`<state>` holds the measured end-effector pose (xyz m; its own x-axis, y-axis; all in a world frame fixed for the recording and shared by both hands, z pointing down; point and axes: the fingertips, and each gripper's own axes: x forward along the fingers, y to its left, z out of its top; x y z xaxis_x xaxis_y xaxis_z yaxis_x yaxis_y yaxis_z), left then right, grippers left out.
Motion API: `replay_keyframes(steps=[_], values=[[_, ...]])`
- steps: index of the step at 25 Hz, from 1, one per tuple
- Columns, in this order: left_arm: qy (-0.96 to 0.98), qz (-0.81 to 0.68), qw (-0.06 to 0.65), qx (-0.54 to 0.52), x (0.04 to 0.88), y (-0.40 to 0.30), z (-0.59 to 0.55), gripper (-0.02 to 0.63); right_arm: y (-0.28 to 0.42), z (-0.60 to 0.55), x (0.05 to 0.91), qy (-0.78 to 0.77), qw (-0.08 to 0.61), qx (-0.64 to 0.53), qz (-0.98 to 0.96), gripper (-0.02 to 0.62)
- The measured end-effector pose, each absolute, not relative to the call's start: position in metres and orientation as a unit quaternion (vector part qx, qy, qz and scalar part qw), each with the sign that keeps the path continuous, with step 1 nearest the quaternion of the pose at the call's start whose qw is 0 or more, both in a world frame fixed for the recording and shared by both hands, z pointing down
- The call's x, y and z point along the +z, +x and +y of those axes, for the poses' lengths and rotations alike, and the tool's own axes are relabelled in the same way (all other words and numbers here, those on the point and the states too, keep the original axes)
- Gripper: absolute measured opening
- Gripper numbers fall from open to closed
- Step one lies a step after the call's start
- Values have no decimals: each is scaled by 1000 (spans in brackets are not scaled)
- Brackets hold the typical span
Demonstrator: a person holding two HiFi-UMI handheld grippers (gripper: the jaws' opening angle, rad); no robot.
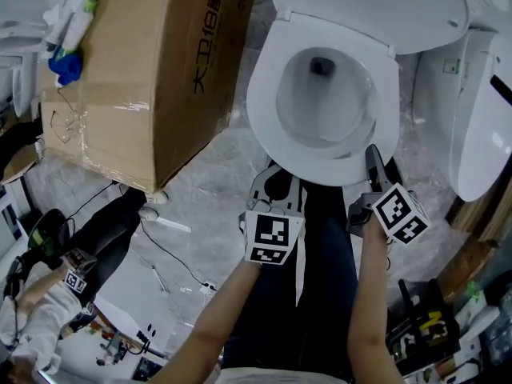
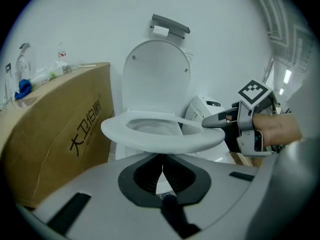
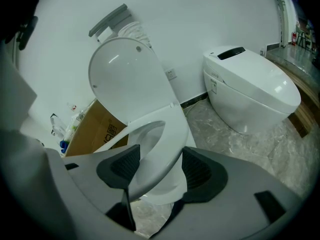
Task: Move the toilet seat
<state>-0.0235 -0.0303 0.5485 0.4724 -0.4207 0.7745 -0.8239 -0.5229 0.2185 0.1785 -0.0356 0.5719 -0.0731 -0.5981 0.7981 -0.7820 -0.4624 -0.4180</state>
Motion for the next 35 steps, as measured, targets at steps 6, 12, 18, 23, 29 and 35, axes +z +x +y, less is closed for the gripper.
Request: replay_keyframes(steps=[6,12,18,23,29,35], values=[[805,-413,292,311,531,-22,-41,15,180,-42,558,686,75,522,-501,275],[801,-428,299,292,520,-17,-52,15,184,-49,549,702,55,517,-487,278],[799,-441,299,278,509,-15,-61,15,191,-55,537,723,49,500,-475,284],[804,-445,289,269,500,-11,-68,15,195,-58,525,735,58,480,-476,285],[807,-451,282,254,486,-7,-78,15,192,-63,502,740,87,437,-504,282],[809,-455,274,251,479,-3,-86,15,184,-63,486,744,108,404,-521,210]])
